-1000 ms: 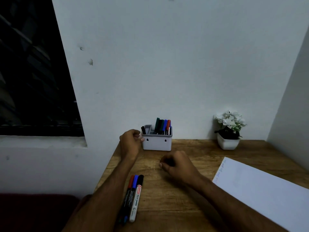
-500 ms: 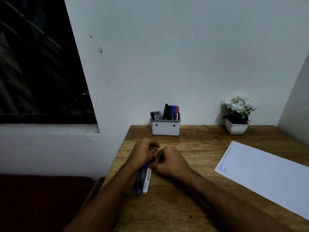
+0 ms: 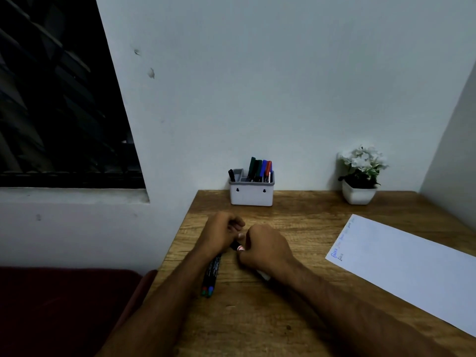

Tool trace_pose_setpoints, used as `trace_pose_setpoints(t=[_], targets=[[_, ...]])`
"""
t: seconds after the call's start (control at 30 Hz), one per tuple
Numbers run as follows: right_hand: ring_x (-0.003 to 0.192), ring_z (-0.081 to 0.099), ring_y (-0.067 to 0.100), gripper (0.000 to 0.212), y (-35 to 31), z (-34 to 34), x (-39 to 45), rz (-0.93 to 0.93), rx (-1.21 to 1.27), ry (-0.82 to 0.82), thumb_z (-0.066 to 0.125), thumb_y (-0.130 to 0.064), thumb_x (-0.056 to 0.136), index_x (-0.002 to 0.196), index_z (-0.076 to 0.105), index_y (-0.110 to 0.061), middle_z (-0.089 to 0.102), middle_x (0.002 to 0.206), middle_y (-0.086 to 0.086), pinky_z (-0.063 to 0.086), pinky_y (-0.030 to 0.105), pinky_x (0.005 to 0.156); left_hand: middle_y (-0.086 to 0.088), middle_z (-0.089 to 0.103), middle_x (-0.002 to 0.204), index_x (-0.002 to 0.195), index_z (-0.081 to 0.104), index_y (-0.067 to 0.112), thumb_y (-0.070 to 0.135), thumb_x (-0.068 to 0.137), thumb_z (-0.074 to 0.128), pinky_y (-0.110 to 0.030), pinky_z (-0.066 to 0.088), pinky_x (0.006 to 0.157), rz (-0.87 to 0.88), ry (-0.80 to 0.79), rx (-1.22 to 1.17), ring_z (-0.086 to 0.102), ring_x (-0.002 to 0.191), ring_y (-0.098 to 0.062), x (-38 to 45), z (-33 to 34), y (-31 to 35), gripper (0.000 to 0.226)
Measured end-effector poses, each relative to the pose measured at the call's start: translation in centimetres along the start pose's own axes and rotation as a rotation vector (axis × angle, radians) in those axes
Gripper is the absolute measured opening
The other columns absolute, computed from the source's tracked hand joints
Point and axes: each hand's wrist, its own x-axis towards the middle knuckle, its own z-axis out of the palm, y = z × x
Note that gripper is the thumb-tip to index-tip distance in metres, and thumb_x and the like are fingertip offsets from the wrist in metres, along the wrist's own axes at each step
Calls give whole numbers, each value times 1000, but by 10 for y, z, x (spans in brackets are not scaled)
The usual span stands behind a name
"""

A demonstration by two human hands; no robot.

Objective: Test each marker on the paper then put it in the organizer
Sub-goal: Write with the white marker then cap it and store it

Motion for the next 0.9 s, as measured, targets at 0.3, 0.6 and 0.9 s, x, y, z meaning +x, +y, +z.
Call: trace_pose_setpoints(t=[0.3,0.6,0.9], targets=[[81,64,10,17,35,-17,6,-14,137,73,66,-28,93,99,74,-14,71,89,-1,53,27,68,16,73,102,101,75,28,18,92,64,-21,48,92,142,-147,26,62,97,6,2,-5,22,18],[56,50,7,37,74,-12,1,-133,80,111,52,-35,102,70,64,-21,54,61,-6,31,27,58,12,74,94,100,77,22,9,86,69,-13,49,81,217,-53,-26,64,88,5,6,16,39,20],[49,45,7,41,94,-29,2,-138,198,122,57,-28,104,65,65,-19,52,54,-7,31,21,51,7,76,89,92,80,13,-5,77,74,-10,51,77,295,45,-181,68,86,1,15,35,59,23]])
